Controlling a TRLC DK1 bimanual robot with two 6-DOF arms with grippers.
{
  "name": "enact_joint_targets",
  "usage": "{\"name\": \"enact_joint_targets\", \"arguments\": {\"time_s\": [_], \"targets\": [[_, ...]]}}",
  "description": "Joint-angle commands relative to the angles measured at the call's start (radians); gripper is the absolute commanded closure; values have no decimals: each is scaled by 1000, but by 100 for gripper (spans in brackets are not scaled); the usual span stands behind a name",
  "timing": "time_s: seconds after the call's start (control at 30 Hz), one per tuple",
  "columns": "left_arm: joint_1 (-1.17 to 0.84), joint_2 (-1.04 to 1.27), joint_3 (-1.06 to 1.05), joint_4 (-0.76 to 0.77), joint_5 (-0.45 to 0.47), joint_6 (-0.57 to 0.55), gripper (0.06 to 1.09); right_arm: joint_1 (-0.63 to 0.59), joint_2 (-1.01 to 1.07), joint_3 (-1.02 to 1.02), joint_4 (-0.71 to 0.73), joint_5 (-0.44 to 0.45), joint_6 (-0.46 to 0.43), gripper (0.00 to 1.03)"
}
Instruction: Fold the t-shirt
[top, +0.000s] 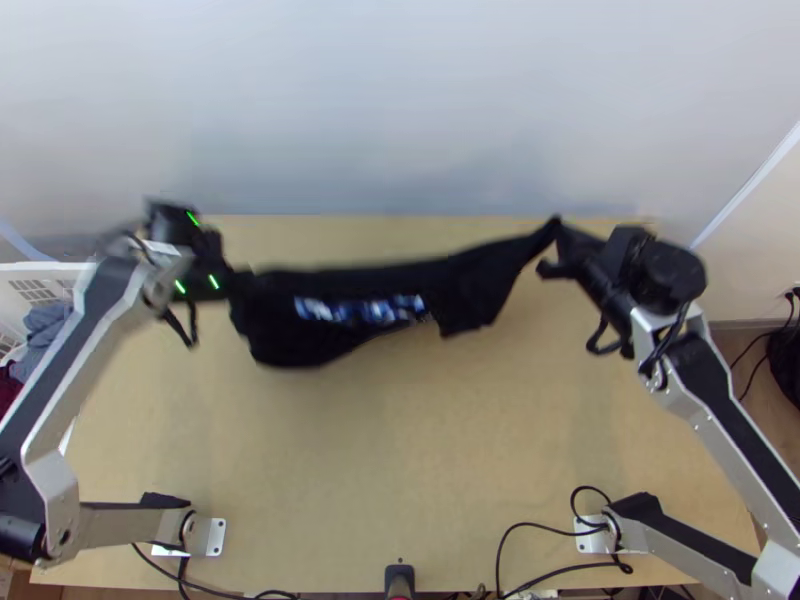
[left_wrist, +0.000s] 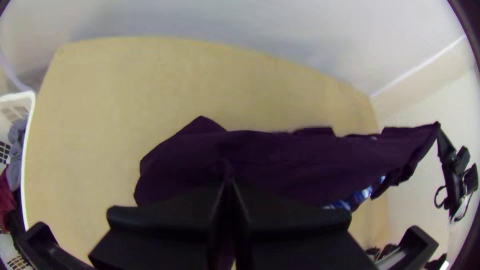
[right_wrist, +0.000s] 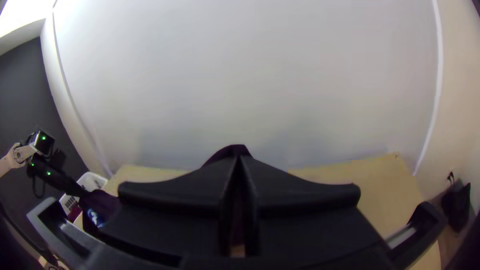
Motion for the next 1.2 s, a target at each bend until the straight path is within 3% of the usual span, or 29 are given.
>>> {"name": "enact_joint_targets", "arguments": {"time_s": [0.0,0.4,0.43,0.57,0.6,0.63,0.77,1.0,1.07,1.17], "targets": [[-67,-62,-147,21,18,11,105,5,-52,-49,-14,11,-2,99],[-380,-103,-362,70,108,-44,102,6,-52,-89,-237,11,29,99],[-380,-103,-365,75,110,-41,92,6,-52,-90,-240,11,29,99],[-394,-125,-356,67,121,-4,26,-8,-52,-104,-240,13,36,99],[-397,-129,-351,65,128,1,16,-9,-52,-107,-240,13,36,99],[-391,-137,-340,65,127,4,12,-11,-52,-109,-240,13,36,99],[-306,-177,-294,70,136,5,12,-11,-46,-112,-238,13,36,99],[-119,-183,-271,-39,240,51,12,-11,-34,-115,-227,13,38,99],[-52,-192,-282,-62,303,51,13,-11,-32,-116,-223,13,38,99],[48,-195,-325,-100,421,48,25,-11,-29,-120,-221,13,52,99]]}}
